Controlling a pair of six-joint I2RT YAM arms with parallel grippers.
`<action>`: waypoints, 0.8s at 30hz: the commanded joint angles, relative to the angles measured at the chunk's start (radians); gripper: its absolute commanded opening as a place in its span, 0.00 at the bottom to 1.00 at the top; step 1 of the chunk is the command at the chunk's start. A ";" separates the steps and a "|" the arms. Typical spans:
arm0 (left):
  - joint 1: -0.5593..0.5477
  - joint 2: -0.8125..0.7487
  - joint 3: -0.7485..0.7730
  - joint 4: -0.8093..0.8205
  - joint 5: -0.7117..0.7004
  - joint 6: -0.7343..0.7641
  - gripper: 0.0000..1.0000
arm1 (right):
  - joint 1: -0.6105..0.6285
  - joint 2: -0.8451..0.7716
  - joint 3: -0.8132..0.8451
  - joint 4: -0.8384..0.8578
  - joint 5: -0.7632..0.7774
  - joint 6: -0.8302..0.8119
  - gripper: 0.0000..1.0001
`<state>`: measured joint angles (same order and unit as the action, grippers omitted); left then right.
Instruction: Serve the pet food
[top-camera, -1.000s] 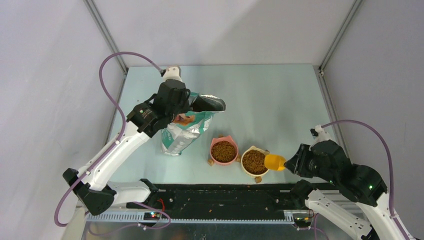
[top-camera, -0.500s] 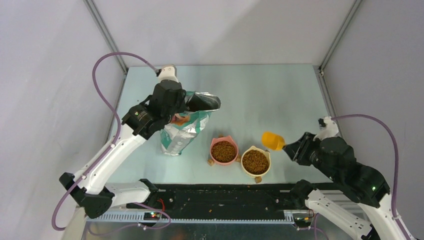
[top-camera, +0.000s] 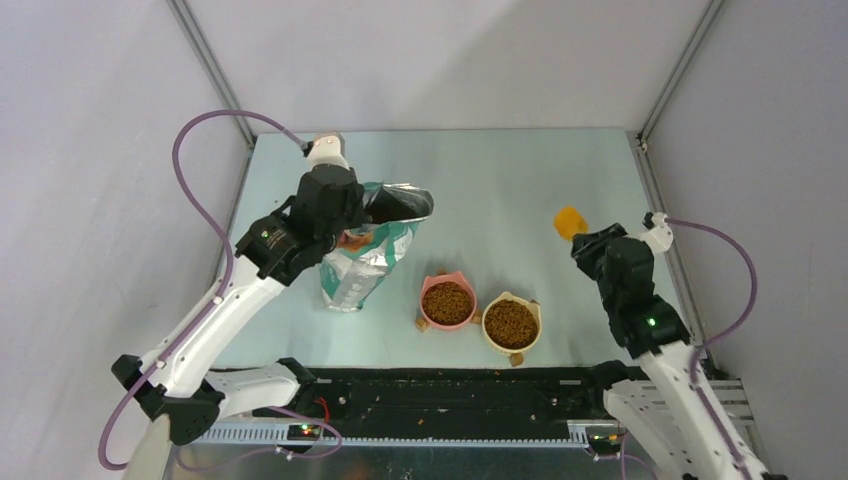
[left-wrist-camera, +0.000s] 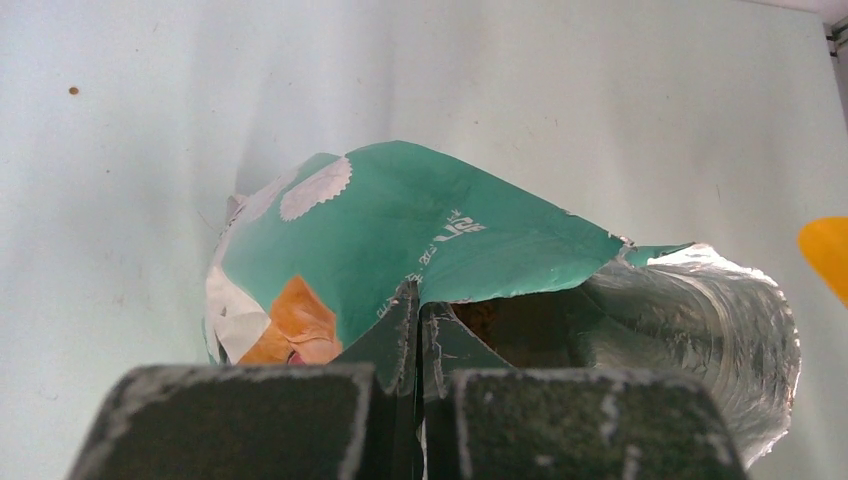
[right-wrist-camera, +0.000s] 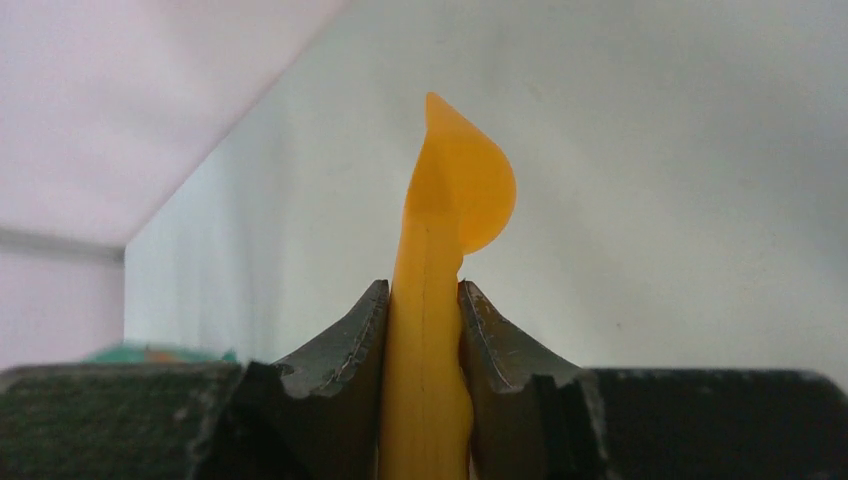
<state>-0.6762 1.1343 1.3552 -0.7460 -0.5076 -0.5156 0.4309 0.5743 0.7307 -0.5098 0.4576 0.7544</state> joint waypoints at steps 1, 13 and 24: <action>0.002 -0.056 0.001 -0.011 -0.061 -0.009 0.00 | -0.305 0.134 -0.121 0.215 -0.277 0.133 0.00; 0.002 -0.139 -0.024 -0.035 -0.167 -0.081 0.00 | -0.618 0.335 -0.374 0.519 -0.686 0.225 0.05; 0.002 -0.329 -0.234 0.040 -0.189 -0.300 0.00 | -0.616 0.182 -0.378 0.326 -0.515 0.162 0.99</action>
<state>-0.6735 0.8864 1.1702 -0.7353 -0.6537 -0.7158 -0.1852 0.8265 0.3439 -0.1177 -0.1204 0.9623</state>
